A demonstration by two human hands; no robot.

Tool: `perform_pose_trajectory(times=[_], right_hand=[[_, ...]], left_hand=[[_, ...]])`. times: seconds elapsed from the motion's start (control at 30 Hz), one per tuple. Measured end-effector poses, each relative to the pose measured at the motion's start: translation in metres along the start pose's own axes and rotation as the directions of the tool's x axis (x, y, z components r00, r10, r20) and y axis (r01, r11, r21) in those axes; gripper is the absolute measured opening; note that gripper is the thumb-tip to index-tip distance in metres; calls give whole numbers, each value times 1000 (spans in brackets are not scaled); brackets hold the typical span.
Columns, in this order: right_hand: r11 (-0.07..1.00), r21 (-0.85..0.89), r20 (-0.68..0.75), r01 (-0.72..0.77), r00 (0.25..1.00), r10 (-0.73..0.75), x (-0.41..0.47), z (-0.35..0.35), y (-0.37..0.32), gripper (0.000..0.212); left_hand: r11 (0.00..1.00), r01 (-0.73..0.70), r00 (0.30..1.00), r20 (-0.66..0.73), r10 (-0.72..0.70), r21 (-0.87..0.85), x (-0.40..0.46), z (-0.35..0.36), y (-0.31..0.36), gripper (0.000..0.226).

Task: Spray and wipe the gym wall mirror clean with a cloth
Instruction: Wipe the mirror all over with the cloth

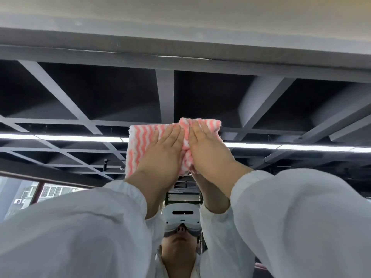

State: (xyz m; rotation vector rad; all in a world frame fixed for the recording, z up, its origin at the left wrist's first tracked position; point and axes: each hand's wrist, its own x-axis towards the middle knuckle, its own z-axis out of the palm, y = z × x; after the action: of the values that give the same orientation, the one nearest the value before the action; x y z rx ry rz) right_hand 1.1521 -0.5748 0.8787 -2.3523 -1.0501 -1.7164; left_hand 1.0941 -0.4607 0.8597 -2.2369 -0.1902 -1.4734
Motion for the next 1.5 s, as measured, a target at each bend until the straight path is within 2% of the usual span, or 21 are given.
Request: perform_pose_trajectory(times=[0.17,0.3,0.5,0.8,0.97,1.07,1.2,1.4,1.5], right_hand=[[999,15,-23,-33,999,33,27,-12,14,85],[994,9,-25,-107,994,107,46,-16,25,83],[984,-21,-55,-174,983,173,43,-11,45,86],[975,-114,-120,-193,976,180,35,13,96,95],[972,-115,-110,-207,975,194,12,18,128,95],[963,-128,-175,-236,961,212,-3,31,159,99],[950,-212,-44,-231,973,227,-38,21,203,87],[970,-104,-209,-220,958,195,-100,15,213,76],[964,-92,-149,-251,960,236,-115,20,204,70]], left_hand=[[1000,-7,998,-57,6,-19,32,-5,-8,67],[996,35,995,-91,-43,-82,49,-7,-3,60],[997,75,987,-143,-80,-36,57,0,17,55],[997,14,994,-109,-22,-71,61,0,59,60],[997,-23,997,-78,17,-72,66,0,91,64],[992,-48,996,-77,39,-119,72,0,121,62],[982,-66,996,-72,54,-174,81,-2,170,57],[989,-106,993,-58,101,-101,93,0,207,55],[990,-126,991,-57,123,-56,95,-2,201,53]])
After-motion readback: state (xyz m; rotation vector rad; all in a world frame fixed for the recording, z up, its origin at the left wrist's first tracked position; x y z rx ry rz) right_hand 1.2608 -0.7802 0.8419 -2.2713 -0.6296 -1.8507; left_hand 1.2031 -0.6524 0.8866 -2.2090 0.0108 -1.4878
